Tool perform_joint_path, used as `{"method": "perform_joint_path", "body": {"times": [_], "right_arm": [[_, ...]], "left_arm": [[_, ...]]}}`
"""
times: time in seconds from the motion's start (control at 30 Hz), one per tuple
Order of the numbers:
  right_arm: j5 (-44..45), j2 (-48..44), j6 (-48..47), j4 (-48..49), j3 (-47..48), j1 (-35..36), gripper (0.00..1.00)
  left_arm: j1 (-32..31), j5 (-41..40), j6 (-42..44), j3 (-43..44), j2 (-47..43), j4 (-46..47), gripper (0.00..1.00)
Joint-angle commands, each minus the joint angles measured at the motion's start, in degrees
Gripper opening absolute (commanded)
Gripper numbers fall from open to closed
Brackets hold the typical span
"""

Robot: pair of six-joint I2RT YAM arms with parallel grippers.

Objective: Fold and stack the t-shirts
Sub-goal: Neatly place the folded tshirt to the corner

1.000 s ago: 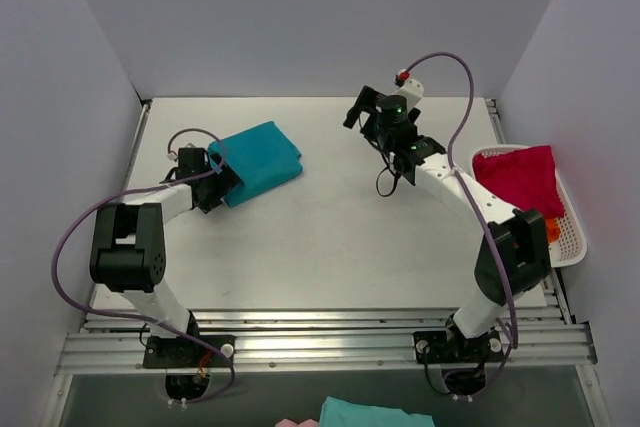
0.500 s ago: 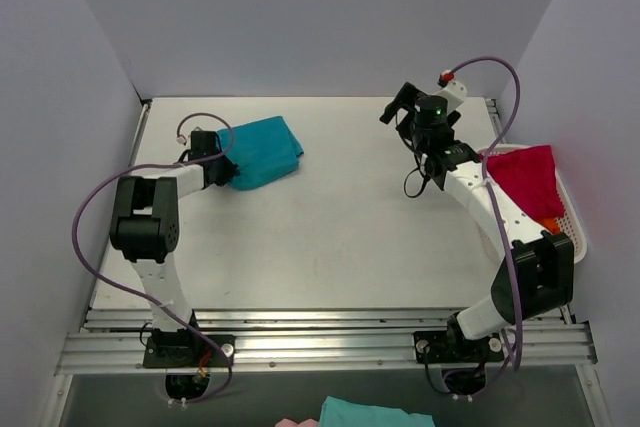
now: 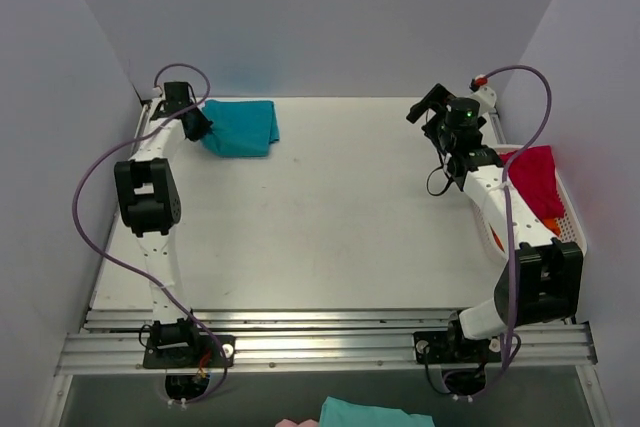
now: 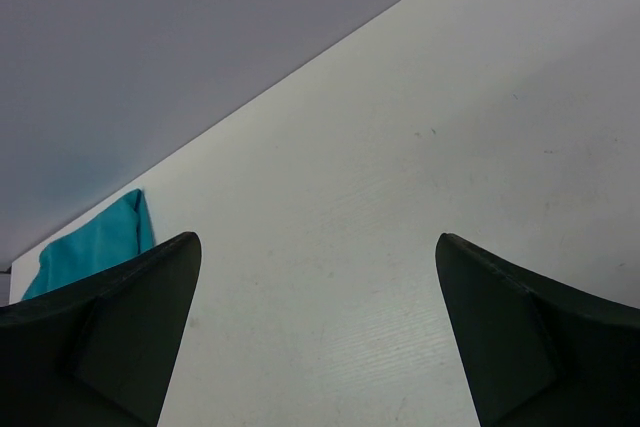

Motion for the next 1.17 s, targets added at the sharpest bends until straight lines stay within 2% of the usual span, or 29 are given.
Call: {"method": "perform_joint_path", "body": {"times": [0.0, 0.27, 0.3, 0.37, 0.4, 0.5, 0.6, 0.7, 0.73, 0.8, 0.83, 0.9, 1.0, 1.07, 1.13], "right_arm": [[-2.8, -2.0, 0.6, 2.6, -0.6, -0.5, 1.00], [-4.3, -0.9, 1.0, 3.6, -1.1, -0.8, 1.00], [-4.7, -0.9, 1.2, 3.9, -1.2, -0.8, 1.00], [-5.1, -0.6, 1.2, 4.5, -1.3, -0.8, 1.00], [-5.4, -0.3, 1.2, 4.4, -1.2, -0.8, 1.00], [-5.8, 0.2, 1.3, 4.7, -1.3, -0.8, 1.00], [-7.3, 1.0, 1.5, 5.1, -1.1, -0.8, 1.00], [-8.1, 1.2, 1.6, 5.3, -1.2, -0.8, 1.00], [-8.1, 1.1, 1.7, 5.4, -1.2, -0.8, 1.00], [-8.0, 1.2, 1.7, 5.8, -1.3, -0.8, 1.00], [-8.0, 1.2, 1.8, 5.9, -1.6, -0.8, 1.00], [-7.8, 1.6, 2.0, 6.6, -1.9, -0.8, 1.00], [-7.9, 2.4, 2.1, 6.6, -1.9, -0.5, 1.00], [-7.0, 2.5, 1.9, 6.1, -1.5, 0.0, 1.00], [-6.7, 1.5, 1.3, 6.8, -2.1, 1.3, 1.00]], "left_arm": [[4.4, -1.3, 6.0, 7.7, 1.9, -5.7, 0.02], [11.6, -1.3, 7.4, 10.5, 2.2, -4.1, 0.02], [12.3, -1.3, 6.7, 10.6, 2.2, -3.7, 0.12], [13.8, -0.7, 6.1, 10.8, 2.1, -3.8, 0.40], [14.7, -0.7, 5.6, 10.7, 2.1, -4.3, 0.69], [15.4, -3.5, 6.2, 10.1, 0.7, -6.0, 0.93], [15.4, -8.5, 7.4, 8.3, -3.4, -6.1, 0.97], [15.4, -12.5, 7.7, 0.6, -11.6, -1.8, 0.97], [15.0, -13.0, 7.7, -4.8, -14.2, -0.2, 0.97], [14.1, -13.2, 8.6, -10.5, -23.1, 4.5, 0.97], [12.5, -13.1, 9.0, -16.0, -26.0, 5.9, 0.97], [10.5, -14.0, 9.0, -20.5, -35.3, 7.9, 0.97], [6.2, -10.0, 9.6, -30.0, -47.8, 11.7, 0.96], [-0.4, -12.2, 13.7, -36.0, -55.7, 14.8, 0.95], [-5.5, -15.8, 14.9, -37.5, -60.8, 14.3, 0.94]]}}
